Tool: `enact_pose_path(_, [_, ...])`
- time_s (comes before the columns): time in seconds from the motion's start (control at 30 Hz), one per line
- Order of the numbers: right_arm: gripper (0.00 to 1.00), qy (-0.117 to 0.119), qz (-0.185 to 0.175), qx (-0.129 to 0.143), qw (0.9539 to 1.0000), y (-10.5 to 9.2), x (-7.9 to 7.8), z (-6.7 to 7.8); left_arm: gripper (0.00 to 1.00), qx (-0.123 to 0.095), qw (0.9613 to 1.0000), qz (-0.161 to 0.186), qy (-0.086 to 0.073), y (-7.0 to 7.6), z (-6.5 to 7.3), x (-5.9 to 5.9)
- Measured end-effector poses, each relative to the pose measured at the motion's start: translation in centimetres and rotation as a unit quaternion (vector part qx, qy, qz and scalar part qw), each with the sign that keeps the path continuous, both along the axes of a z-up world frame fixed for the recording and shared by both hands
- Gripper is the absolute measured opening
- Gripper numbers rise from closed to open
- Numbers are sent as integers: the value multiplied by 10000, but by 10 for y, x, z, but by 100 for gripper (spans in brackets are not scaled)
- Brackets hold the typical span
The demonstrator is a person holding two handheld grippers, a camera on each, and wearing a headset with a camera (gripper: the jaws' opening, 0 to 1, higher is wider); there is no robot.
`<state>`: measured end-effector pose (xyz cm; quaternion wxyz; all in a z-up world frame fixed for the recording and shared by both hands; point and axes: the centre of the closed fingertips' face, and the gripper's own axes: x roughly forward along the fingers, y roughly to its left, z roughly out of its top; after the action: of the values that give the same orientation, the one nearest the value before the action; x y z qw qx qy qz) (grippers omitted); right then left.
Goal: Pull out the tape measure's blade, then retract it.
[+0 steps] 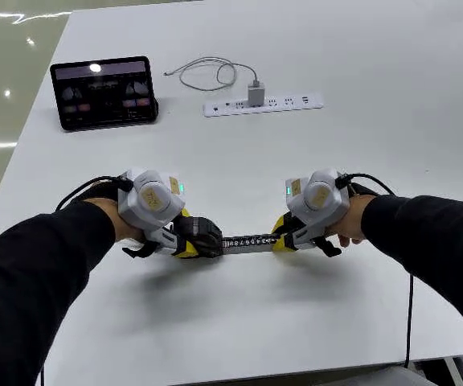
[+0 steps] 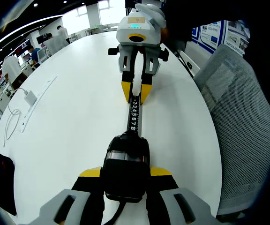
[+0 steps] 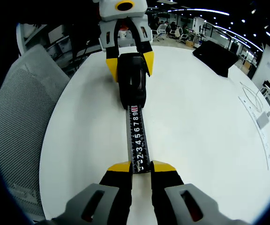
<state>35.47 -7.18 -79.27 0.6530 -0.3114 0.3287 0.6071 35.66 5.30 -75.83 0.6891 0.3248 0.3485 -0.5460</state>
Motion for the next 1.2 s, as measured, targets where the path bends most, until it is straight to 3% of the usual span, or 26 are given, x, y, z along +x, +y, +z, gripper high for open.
enact_pose_path(0.3, [10, -2, -1, -47, 10000, -16, 0, -1, 30, 17, 9999, -105, -5, -1, -1, -2])
enact_pose_path(1.2, [10, -6, -68, -265, 9996, -59, 3, 0, 30, -58, 10000, 8, 24, -2, -3, -1])
